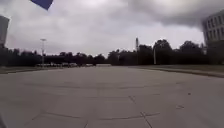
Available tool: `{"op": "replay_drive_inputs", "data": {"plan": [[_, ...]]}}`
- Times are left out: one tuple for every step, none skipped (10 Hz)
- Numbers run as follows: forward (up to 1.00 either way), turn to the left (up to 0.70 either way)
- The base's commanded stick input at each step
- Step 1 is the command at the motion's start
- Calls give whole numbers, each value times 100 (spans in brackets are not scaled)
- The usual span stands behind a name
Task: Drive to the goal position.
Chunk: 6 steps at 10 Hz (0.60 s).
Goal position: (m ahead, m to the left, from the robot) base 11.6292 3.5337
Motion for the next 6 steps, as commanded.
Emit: {"op": "replay_drive_inputs", "data": {"plan": [[100,-5],[100,-4],[100,-4],[100,-4],[100,-4],[100,-4]]}}
